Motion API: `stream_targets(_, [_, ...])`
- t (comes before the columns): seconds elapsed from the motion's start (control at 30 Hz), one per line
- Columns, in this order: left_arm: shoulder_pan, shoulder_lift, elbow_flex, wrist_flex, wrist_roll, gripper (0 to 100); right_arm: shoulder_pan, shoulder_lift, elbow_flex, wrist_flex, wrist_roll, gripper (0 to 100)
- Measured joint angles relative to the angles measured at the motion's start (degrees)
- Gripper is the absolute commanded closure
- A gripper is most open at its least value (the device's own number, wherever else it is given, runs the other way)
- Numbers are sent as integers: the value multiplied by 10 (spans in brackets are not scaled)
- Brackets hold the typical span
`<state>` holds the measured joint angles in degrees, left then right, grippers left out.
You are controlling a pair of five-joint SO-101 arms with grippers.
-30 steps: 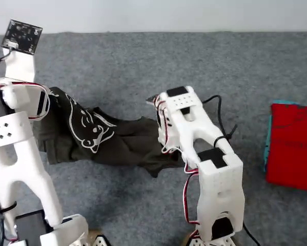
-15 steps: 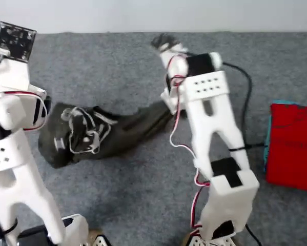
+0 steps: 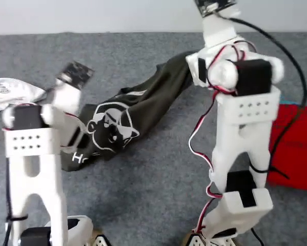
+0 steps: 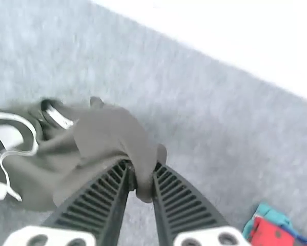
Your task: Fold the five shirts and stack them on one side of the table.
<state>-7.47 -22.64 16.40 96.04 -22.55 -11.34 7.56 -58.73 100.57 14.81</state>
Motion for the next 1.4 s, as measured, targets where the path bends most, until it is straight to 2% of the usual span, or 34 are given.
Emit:
stream_targets(0.17, [39, 0, 159, -123, -12, 801, 0, -19, -14, 0, 0, 988])
stream_targets(0.3, [43, 0, 254, -231, -25, 801, 0, -28, -14, 0, 0, 988])
stream_targets(0.53, [11, 22, 271, -345, -30, 800, 0, -29, -14, 0, 0, 988])
stream_targets(0.63, [-9, 87, 265, -382, -27, 800, 0, -29, -14, 0, 0, 988])
stream_targets(0.73, [-40, 187, 203, -398, 0, 801, 0, -29, -14, 0, 0, 988])
stream_targets(0.87, [-85, 320, 53, -386, 46, 802, 0, -29, -14, 1, 0, 988])
stream_targets(1.03, [-108, 426, -187, -298, 78, 802, 0, -29, -14, 1, 0, 988])
stream_targets(1.23, [-109, 476, -433, -182, 80, 801, 0, -29, -11, 1, 0, 988])
stream_targets(1.4, [-107, 484, -558, -82, 80, 802, 6, -29, 36, 1, 0, 988])
